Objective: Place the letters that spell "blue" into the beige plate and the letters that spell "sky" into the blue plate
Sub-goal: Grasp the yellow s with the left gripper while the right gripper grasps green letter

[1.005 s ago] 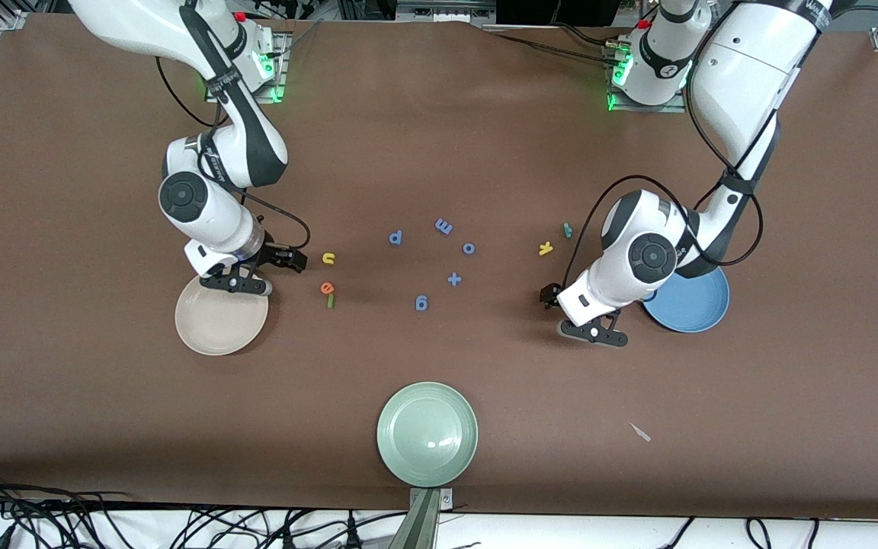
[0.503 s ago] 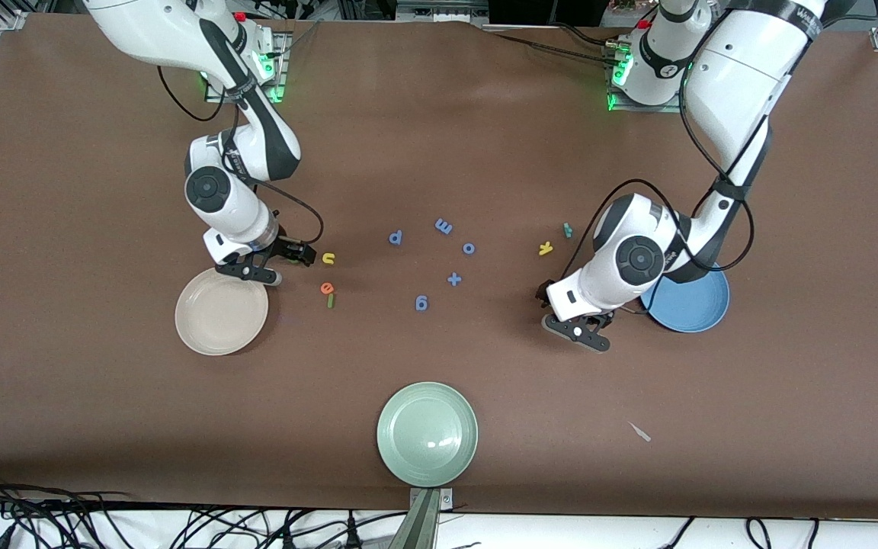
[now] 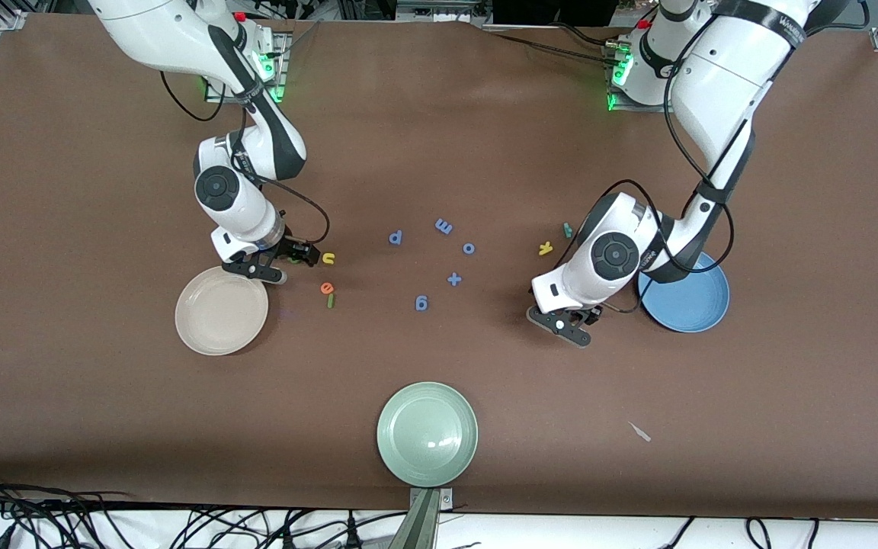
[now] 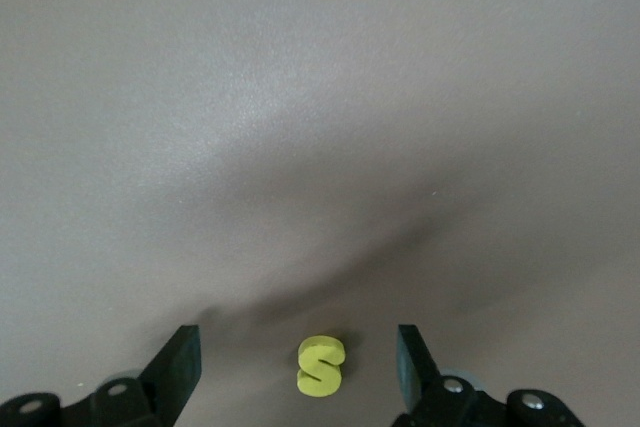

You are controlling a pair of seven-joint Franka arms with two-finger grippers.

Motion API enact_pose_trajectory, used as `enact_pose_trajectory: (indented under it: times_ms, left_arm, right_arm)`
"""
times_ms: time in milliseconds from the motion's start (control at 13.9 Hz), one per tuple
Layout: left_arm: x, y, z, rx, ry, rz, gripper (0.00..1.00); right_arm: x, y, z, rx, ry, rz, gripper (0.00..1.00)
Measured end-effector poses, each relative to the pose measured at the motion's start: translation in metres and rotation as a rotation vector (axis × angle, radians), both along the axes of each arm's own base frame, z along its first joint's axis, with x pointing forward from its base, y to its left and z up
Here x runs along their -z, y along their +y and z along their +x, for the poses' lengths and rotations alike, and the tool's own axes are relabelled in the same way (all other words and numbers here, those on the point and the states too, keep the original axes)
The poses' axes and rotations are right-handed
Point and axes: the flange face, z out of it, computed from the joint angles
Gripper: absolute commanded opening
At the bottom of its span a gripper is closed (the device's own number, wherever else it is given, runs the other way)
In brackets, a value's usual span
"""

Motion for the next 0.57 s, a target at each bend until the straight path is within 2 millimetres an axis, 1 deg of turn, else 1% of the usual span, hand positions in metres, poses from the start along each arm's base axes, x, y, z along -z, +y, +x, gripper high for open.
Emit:
enact_pose_trajectory:
  times_ms: [72, 359, 503, 574]
  left_arm:
    - [0.002, 0.0, 0.0, 0.0, 0.003, 0.001, 0.87]
    - [0.005, 0.0, -0.001, 0.001, 0.007, 0.001, 0.85]
    - [0.011, -0.003, -0.004, 0.006, 0.017, 0.003, 0.85]
    - [0.015, -0.005, -0.006, 0.01, 0.024, 0.004, 0.86]
  right_arm:
    - [0.001, 0.0, 0.0, 0.0, 0.001, 0.0, 0.66]
    - [0.0, -0.001, 0.001, 0.002, -0.002, 0.0, 0.23]
    - [-0.002, -0.002, 0.002, 0.004, -0.006, 0.0, 0.01]
    - [-0.005, -0.001, 0.002, 0.002, -0.012, 0.003, 0.0]
